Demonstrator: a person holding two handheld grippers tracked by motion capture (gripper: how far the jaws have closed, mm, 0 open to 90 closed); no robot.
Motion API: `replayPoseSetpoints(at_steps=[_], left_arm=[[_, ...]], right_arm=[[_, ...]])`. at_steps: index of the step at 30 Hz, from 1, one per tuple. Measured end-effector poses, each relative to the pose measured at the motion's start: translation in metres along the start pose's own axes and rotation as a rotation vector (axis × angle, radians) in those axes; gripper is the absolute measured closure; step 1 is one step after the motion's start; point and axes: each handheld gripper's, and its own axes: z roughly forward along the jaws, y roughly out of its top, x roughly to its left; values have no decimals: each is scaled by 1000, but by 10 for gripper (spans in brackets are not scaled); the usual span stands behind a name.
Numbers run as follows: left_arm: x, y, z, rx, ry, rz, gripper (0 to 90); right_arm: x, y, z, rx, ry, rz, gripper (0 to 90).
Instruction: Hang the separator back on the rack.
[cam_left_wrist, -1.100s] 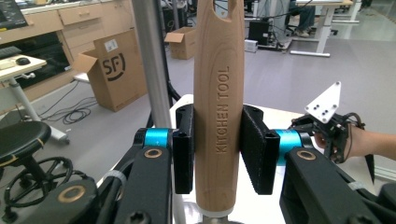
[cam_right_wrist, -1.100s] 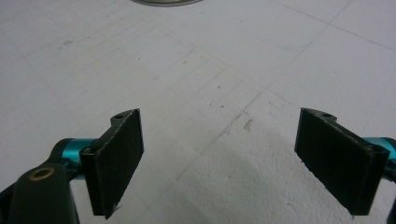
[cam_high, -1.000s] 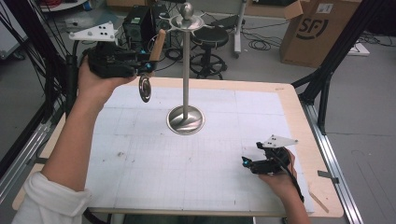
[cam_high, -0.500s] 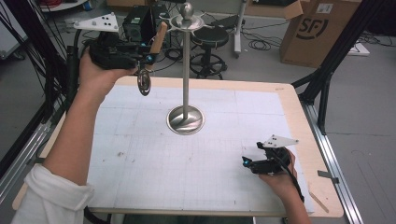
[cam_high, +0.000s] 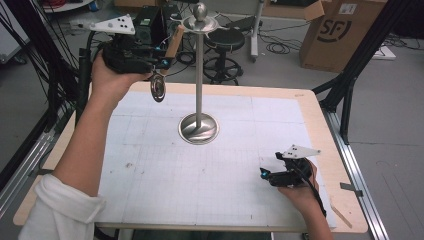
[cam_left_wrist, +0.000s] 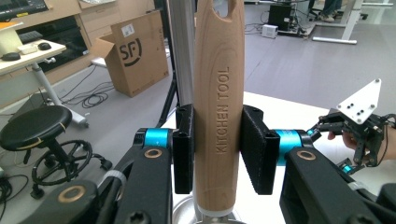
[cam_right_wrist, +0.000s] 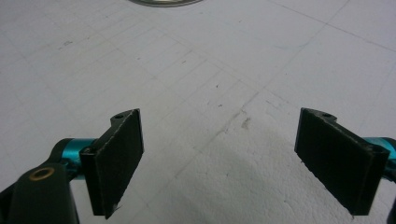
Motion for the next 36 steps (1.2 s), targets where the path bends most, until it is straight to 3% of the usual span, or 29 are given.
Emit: replayPoseSetpoints(at_steps=[36], left_arm=[[3,-5,27,20,-17,-27,678]], right_arm=[[-1,-2,-2,7,-5,-4,141]])
